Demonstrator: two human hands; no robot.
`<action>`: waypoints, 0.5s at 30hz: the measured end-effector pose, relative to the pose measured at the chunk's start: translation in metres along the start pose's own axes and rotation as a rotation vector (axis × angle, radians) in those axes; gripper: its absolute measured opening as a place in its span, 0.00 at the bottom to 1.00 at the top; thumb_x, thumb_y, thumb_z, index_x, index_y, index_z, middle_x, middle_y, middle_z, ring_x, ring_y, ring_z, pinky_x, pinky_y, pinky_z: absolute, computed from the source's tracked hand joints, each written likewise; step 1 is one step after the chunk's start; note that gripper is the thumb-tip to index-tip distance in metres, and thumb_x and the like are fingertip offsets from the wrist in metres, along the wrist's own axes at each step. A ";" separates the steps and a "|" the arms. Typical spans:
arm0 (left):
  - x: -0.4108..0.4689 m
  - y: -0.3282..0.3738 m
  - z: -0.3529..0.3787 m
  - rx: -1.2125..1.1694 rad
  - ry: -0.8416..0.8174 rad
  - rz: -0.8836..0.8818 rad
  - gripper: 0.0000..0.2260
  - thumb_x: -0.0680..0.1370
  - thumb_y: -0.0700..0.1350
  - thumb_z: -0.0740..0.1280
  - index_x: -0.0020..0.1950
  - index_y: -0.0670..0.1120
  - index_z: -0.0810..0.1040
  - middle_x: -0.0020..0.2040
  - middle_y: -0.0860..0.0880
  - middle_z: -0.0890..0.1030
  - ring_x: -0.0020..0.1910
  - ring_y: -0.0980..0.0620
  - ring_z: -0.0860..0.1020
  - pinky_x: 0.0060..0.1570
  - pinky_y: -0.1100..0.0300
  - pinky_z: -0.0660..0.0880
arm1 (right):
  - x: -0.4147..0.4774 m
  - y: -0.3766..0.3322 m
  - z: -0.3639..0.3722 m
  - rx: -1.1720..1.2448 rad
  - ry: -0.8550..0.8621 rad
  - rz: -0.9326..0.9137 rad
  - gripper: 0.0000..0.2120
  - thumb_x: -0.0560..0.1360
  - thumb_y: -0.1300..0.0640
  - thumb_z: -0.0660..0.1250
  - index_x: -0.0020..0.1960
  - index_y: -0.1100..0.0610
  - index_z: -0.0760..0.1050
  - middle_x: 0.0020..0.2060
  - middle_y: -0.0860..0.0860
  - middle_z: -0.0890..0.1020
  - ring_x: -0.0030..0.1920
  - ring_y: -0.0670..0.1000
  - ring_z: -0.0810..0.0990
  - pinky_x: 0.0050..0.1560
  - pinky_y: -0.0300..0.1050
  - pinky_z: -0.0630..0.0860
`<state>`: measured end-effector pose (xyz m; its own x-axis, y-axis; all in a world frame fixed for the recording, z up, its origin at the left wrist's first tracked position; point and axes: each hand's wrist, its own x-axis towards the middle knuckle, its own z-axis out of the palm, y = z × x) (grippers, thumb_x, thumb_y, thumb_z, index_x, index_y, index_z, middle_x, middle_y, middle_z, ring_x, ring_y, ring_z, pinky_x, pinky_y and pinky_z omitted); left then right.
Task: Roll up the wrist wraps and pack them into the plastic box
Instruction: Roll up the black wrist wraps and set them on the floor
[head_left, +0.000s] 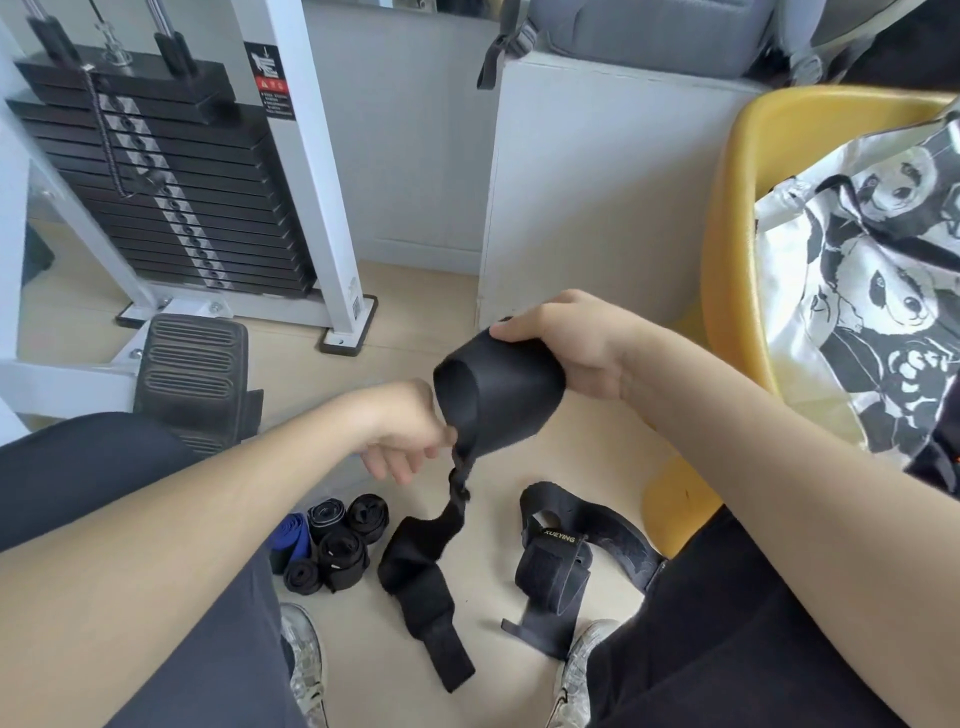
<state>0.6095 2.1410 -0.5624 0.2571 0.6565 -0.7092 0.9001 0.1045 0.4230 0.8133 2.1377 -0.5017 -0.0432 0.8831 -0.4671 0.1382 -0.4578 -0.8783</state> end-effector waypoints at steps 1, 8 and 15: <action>-0.004 0.000 -0.003 0.040 -0.047 0.062 0.12 0.84 0.50 0.72 0.64 0.46 0.82 0.60 0.46 0.87 0.55 0.46 0.89 0.52 0.52 0.86 | 0.002 0.002 0.002 0.018 -0.005 0.014 0.13 0.79 0.67 0.74 0.61 0.71 0.78 0.56 0.67 0.87 0.53 0.64 0.89 0.54 0.59 0.87; -0.001 0.006 0.005 -0.211 0.086 0.255 0.16 0.80 0.52 0.77 0.65 0.49 0.81 0.54 0.55 0.84 0.53 0.54 0.82 0.48 0.64 0.80 | 0.016 0.003 0.010 0.193 -0.027 0.057 0.15 0.82 0.66 0.68 0.67 0.72 0.77 0.57 0.66 0.86 0.47 0.62 0.88 0.47 0.55 0.87; -0.009 0.011 -0.021 -0.401 0.412 0.409 0.11 0.86 0.49 0.67 0.66 0.47 0.84 0.59 0.34 0.86 0.57 0.37 0.86 0.66 0.33 0.78 | 0.020 -0.004 0.005 0.130 0.006 -0.049 0.10 0.78 0.60 0.71 0.57 0.62 0.83 0.51 0.59 0.87 0.49 0.58 0.86 0.53 0.50 0.84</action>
<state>0.6095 2.1522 -0.5398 0.3219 0.9230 -0.2111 0.5404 0.0039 0.8414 0.8068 2.1564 -0.5084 -0.0403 0.9052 -0.4232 0.0066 -0.4233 -0.9060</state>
